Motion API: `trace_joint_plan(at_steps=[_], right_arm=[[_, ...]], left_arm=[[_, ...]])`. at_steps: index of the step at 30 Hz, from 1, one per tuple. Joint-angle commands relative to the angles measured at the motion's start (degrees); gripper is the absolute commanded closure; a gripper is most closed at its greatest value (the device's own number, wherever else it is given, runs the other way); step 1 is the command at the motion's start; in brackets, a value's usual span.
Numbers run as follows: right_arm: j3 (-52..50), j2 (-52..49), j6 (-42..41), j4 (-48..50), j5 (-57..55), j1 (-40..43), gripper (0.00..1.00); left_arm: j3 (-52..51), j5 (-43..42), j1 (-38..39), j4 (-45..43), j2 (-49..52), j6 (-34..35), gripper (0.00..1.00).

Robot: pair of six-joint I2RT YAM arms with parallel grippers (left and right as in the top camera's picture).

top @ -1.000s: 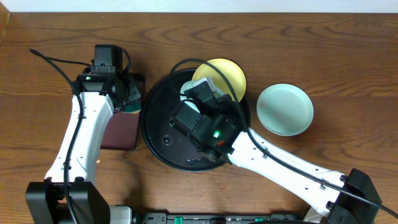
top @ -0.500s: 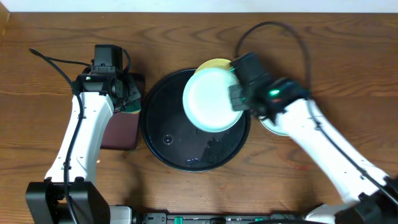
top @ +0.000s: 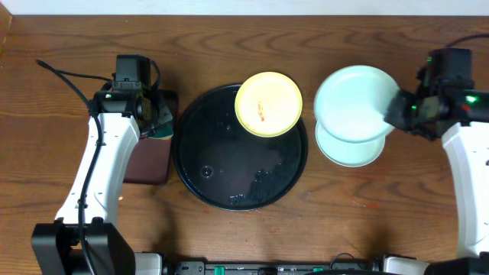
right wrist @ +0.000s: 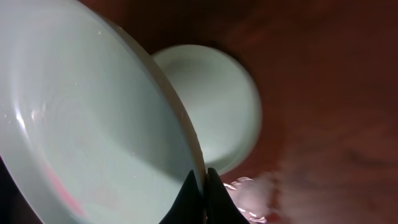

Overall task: Clean dirty plates on tray and stack at the side
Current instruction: 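Lift the blue plate with the right gripper and stack it on the other blue plate, then grasp the yellow plate rim with the right gripper and pull it to tray center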

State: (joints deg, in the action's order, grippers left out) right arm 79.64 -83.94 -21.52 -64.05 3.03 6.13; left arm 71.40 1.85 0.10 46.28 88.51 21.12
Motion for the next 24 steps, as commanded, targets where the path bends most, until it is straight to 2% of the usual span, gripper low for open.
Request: trace_joint_plan(at_steps=[1,7,13,18,20,24], right_arm=[[-2.8,-0.7,1.5,-1.1,-1.5,3.5,0.99],[-12.2,-0.8,1.8,4.1,-1.5,5.9,0.99],[-23.9,-0.8,0.1,18.1,-1.4,5.8,0.99],[-28.7,-0.8,-1.1,26.5,1.1,5.3,0.98],[-28.9,-0.8,-1.1,28.5,2.0,4.9,0.93],[-28.9,-0.8,0.2,31.6,4.0,3.0,0.75]], left_arm=[[0.6,0.3,-0.2,0.1,0.3,-0.5,0.92],[0.4,0.3,-0.2,0.1,0.3,-0.5,0.93],[0.3,0.3,-0.2,0.1,0.3,-0.5,0.92],[0.3,0.3,-0.2,0.0,0.3,-0.5,0.92],[0.3,0.3,-0.2,-0.1,0.3,-0.5,0.93],[0.3,0.3,-0.2,-0.3,0.3,-0.5,0.92]])
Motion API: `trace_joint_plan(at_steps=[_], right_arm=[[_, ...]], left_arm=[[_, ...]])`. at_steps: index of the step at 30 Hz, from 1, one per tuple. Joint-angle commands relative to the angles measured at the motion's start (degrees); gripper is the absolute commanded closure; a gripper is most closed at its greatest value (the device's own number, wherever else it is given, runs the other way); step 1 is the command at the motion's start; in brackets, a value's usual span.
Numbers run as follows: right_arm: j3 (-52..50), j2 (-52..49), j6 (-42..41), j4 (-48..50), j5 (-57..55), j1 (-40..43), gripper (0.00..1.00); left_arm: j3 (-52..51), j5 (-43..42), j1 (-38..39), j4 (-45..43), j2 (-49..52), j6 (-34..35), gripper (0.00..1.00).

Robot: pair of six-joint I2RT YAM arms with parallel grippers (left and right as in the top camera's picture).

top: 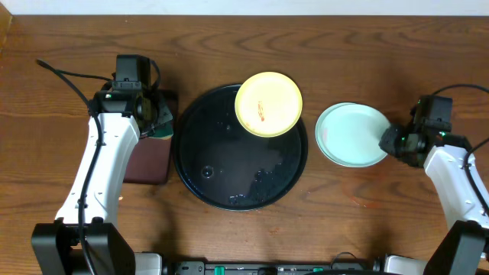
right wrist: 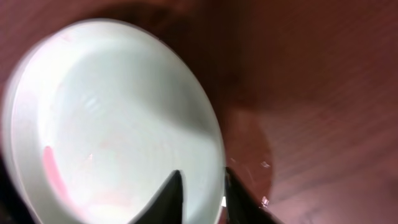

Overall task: Clean dirty plates on tray and stack at the side
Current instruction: 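Grasp the yellow plate rim with the right gripper and pull it to tray center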

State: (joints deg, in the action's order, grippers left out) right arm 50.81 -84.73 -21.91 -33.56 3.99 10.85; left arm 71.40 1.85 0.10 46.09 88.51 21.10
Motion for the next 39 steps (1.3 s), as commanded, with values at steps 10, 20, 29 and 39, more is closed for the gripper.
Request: trace_joint_plan(at_steps=[10,20,29,39], right_arm=[[18.8,-3.9,8.3,-7.7,4.7,-11.0,0.61],[48.5,-30.0,15.4,-17.8,12.2,-19.4,0.57],[51.3,-41.6,16.4,-12.1,18.8,-24.0,0.57],[51.3,-44.7,12.5,-11.0,18.1,-25.9,0.89]], left_arm=[[0.3,0.3,-0.2,-0.1,0.3,-0.5,0.93],[0.3,0.3,-0.2,-0.1,0.3,-0.5,0.93],[0.3,0.3,-0.2,-0.1,0.3,-0.5,0.93],[0.3,0.3,-0.2,-0.1,0.3,-0.5,0.93]])
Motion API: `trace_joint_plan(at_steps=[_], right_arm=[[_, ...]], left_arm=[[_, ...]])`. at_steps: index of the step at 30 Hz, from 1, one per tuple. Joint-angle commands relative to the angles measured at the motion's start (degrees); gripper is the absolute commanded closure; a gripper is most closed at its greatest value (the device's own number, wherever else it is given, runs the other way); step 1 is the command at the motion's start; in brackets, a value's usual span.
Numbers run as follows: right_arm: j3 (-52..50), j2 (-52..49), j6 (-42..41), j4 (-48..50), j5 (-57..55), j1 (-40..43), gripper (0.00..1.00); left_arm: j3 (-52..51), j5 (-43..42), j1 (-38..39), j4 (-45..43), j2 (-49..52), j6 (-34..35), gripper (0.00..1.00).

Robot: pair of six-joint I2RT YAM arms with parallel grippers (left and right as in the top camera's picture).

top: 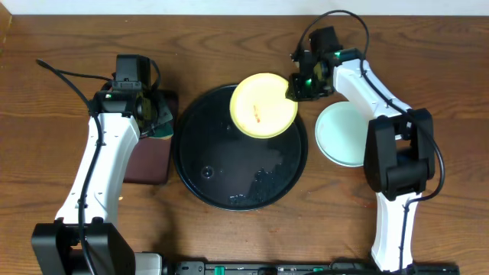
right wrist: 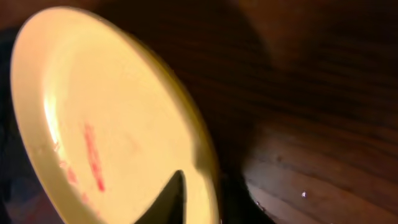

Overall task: Clean dirty plates on tray and stack at the side
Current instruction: 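Grasp the yellow plate rim with the right gripper and pull it to tray center, then lower the sponge onto the yellow plate with the left gripper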

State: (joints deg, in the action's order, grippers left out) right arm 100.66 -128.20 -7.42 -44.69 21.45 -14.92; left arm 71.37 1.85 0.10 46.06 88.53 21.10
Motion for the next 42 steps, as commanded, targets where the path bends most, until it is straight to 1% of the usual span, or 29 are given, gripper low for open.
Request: trace_joint_plan(at_steps=[1,2,11,16,22,28,34,39,42], right_arm=[[1.4,-1.2,-3.0,0.2,0.0,-0.2,0.93],[1.4,-1.1,-3.5,0.1,-0.4,-0.2,0.99],[1.6,1.9,-4.6,-3.1,0.5,-0.7,0.99],[1.6,5.0,-7.1,-8.8,0.4,-3.1,0.99],[0.9,4.3,-10.4,-16.0,-0.5,-6.9,0.99],[-4.2,3.6,-15.3,-13.5,-0.7,-11.5,0.99],[-8.6,3.6,-15.3,-12.6,-0.7,-12.2,0.99],[-11.6,3.6,-15.3,-9.8,-0.7,-12.2,0.99],[-12.6,3.6,-15.3,-8.9,-0.7,-12.2,0.99]], left_arm=[[0.4,0.3,-0.2,-0.1,0.3,-0.5,0.92],[0.4,0.3,-0.2,-0.1,0.3,-0.5,0.93],[0.4,0.3,-0.2,-0.1,0.3,-0.5,0.93],[0.4,0.2,-0.1,0.2,0.3,-0.5,0.93],[0.3,0.0,0.9,1.0,0.3,-0.5,0.92],[0.2,0.1,4.8,0.8,0.8,-0.3,0.92],[0.2,0.0,9.4,0.2,2.2,0.6,0.92],[0.1,-0.1,13.5,-1.0,5.1,0.6,0.92],[0.1,-2.9,15.7,-2.2,7.9,-0.6,0.93]])
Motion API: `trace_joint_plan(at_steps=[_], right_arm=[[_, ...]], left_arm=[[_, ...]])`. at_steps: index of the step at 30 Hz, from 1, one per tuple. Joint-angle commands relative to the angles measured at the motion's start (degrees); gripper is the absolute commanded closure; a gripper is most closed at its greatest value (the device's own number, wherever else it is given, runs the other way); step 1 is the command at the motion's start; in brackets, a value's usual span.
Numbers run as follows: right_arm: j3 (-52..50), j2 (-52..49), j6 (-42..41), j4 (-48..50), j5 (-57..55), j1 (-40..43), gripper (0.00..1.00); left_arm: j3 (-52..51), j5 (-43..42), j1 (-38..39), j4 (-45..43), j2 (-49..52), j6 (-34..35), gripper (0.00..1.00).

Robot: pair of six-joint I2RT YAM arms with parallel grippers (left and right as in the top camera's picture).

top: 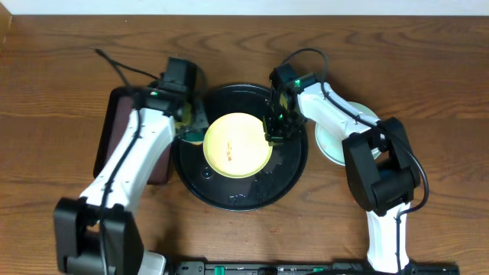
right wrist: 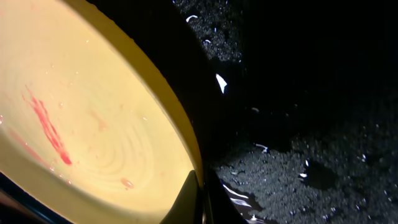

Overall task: Clean dirty plates on tray and stack at the side
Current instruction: 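Lower the sponge onto the yellow plate with the left gripper, then scrub the yellow plate with the sponge while the right gripper holds it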

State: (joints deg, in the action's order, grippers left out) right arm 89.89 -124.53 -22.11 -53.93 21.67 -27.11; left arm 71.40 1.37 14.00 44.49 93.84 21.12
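A yellow plate (top: 233, 145) with a red smear (right wrist: 46, 124) is over the middle of the round black tray (top: 229, 195). My right gripper (top: 273, 131) is shut on the plate's right rim, its fingertips (right wrist: 194, 190) pinching the edge, and the wet tray floor (right wrist: 311, 93) shows beyond. At the plate's left edge is my left gripper (top: 187, 122), holding a green and yellow sponge (top: 192, 137). Pale green plates (top: 334, 147) are stacked right of the tray, partly hidden by my right arm.
A dark brown mat (top: 118, 137) lies on the table left of the tray, under my left arm. Drops of water dot the tray floor. The wooden table's back edge runs along the top of the overhead view.
The yellow plate has gone from the tray's far right rim to over the tray's middle, still in my right gripper. My left gripper has moved right from the mat to the plate's left edge.
My right gripper held a pale green plate above another at the right. Then that plate lay on the stack with the jaws open. Then the gripper was at the yellow plate's rim on the tray's far edge. Now both grippers meet at that plate over the tray.
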Motion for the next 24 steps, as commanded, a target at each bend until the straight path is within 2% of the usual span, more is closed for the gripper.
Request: trace_joint_plan(at_steps=[1,8,16,18,22,24], right_arm=[[-1.8,0.0,-0.6,0.4,-0.9,0.0,0.99],[-1.8,0.0,-0.6,0.8,-0.9,0.1,0.99],[-1.8,0.0,-0.5,0.9,-1.3,0.0,0.99],[-1.8,0.0,-0.5,0.9,-1.3,0.0,0.99],[-1.8,0.0,-0.5,0.9,-1.3,0.0,0.99],[-1.8,0.0,-0.4,0.9,-1.3,0.0,0.99]], left_arm=[[0.1,-4.2,2.5,-1.2,3.8,-1.6,0.92],[0.1,-9.6,5.7,-3.1,11.2,-2.5,0.93],[0.1,-10.6,8.3,-0.6,16.8,-2.5,0.93],[0.1,-13.9,8.8,-0.8,17.4,-3.8,0.92],[0.1,-25.1,9.1,-3.3,17.4,-12.2,0.93],[0.1,-25.9,9.1,-4.8,17.4,-13.4,0.92]])
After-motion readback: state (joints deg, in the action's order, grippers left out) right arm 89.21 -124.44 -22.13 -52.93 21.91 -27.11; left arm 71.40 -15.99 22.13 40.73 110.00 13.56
